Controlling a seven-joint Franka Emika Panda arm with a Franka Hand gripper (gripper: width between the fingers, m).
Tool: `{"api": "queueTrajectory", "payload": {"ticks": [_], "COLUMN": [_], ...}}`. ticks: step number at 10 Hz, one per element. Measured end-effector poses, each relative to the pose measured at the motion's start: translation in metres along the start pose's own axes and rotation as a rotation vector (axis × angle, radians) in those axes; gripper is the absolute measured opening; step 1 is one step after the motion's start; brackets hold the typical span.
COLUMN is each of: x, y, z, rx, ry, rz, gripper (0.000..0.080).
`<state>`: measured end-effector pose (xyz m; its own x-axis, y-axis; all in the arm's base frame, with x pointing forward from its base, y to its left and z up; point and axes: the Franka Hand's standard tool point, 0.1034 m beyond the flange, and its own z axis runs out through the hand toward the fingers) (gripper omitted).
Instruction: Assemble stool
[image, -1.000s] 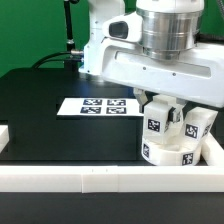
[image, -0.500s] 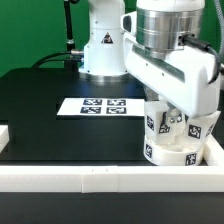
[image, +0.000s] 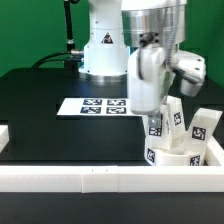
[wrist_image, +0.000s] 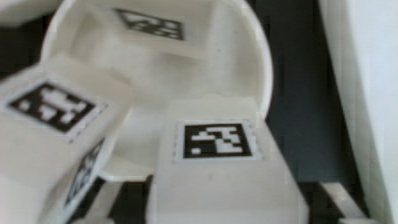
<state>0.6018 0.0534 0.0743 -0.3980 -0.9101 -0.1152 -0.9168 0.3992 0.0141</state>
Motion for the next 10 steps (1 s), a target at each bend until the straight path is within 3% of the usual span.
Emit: {"api": "queueTrajectory", "payload": {"ticks": [2,5,6,7,8,10], "x": [-0.002,-0.005,-0.005,-0.008,-0.014,-0.024], "y": [-0.002,-0.001,-0.001,-0.002,-0.001,0.001], "z": [0.001,0.003,0.002,-0.004,-0.014,-0.037], "rx": [0.029,0.025,0.023,0.018,0.014,0.022], "ry": [-0.04,-0.061,-0.062,-0.068,-0.084,-0.114], "rz": [0.21,0.242,0.221,0.191,0.173,0.065], "gripper": [0.0337,0.0342,0.0545,0.0545,0.0631,0.0646]}}
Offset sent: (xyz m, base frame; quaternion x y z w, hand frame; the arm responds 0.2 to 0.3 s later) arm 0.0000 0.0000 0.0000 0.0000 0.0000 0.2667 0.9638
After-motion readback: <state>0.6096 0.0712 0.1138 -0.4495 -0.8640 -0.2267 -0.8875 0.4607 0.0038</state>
